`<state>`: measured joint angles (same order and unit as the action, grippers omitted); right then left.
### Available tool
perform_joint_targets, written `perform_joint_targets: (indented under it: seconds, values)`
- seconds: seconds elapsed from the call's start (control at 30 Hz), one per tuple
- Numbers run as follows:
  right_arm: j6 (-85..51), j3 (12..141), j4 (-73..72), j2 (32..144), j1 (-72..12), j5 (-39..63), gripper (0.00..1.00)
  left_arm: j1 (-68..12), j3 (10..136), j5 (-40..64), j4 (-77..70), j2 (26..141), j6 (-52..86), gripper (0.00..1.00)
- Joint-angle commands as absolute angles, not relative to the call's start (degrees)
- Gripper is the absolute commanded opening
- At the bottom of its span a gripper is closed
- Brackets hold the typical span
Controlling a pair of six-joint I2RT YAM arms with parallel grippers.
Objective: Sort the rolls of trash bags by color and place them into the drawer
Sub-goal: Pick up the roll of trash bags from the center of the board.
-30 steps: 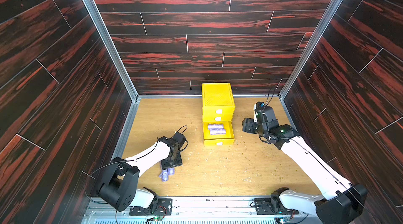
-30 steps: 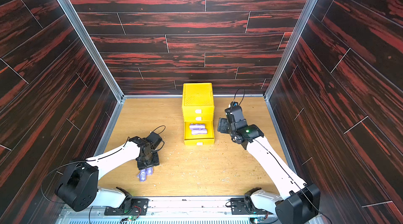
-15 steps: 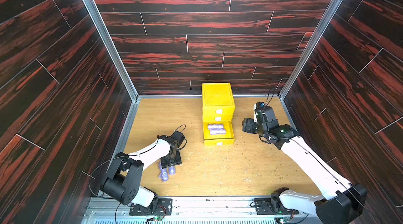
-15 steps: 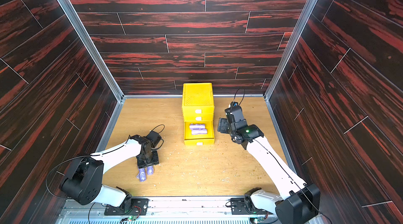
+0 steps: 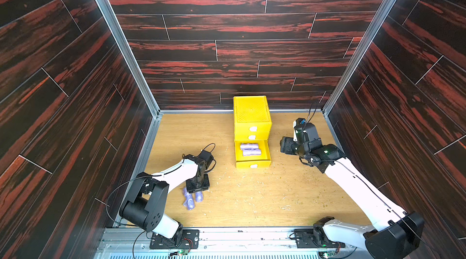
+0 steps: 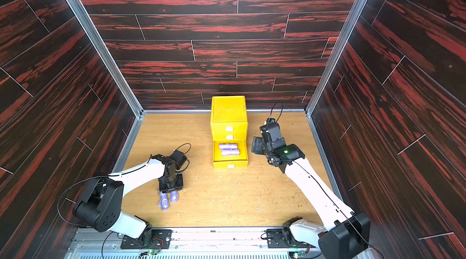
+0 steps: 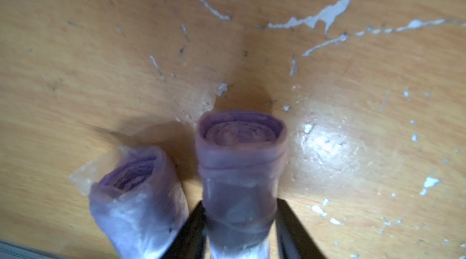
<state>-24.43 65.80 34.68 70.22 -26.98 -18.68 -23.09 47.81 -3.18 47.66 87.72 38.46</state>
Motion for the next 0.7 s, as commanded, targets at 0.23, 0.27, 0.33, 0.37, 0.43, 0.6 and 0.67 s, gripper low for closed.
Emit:
perform_joint_targets:
  seconds: [0.23,0.27,0.33,0.37,0.43,0.6,0.67]
  values:
    - [-24.3,66.2,35.4,70.5,-26.7,-18.7,0.75,-26.0,61.7,-4.1,57.5,77.1,31.6,0.29]
    - [-24.3,66.3,35.5,70.5,-26.7,-18.6,0.76,-26.8,63.7,-5.0,57.9,76.1,30.6,0.29]
    - [-24.4,66.8,35.9,70.4,-26.8,-18.7,0.75,-28.2,69.7,-5.3,59.7,75.6,28.0,0.29]
    - [-24.4,67.0,36.2,70.3,-26.8,-18.9,0.76,-28.9,72.5,-5.1,60.5,76.1,26.5,0.29]
    - [-24.4,67.2,36.5,69.8,-26.8,-19.4,0.76,-30.9,77.8,-4.6,61.5,77.7,21.6,0.28]
    - [-24.7,67.5,37.8,68.1,-26.7,-19.6,0.76,-34.5,89.8,-1.9,61.2,83.4,4.6,0.24]
    - [-24.8,67.6,38.2,67.4,-26.7,-19.8,0.76,-35.3,92.9,1.4,60.7,85.1,-3.9,0.23]
